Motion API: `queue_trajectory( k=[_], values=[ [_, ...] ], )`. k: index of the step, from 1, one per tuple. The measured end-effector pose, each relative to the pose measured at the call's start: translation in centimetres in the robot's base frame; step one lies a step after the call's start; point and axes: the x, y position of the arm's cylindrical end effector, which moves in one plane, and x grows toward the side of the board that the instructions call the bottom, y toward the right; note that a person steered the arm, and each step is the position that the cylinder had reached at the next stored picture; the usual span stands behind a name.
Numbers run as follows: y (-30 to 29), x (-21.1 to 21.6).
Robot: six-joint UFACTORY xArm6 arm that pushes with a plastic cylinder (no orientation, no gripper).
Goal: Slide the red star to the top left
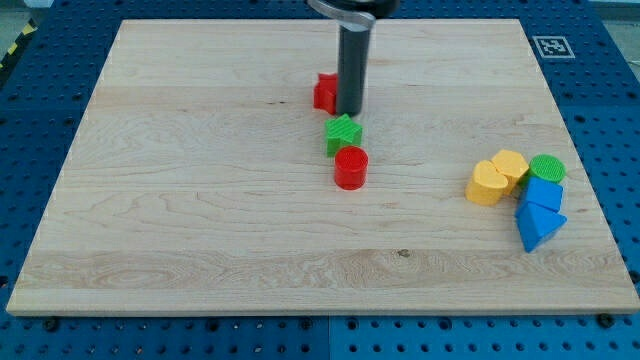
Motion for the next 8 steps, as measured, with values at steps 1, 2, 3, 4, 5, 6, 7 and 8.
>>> queue_trajectory(
  k=[1,2,3,4,5,6,7,8],
  values=[
    [-2.6,-4.1],
    [-5.9,-8.4],
    [-9.8,-11.0],
    [-12.7,-12.0],
    [-12.8,-10.1],
    [-12.9,-8.3],
    [-14.5,-7.9],
    [-17.4,-7.9]
  ],
)
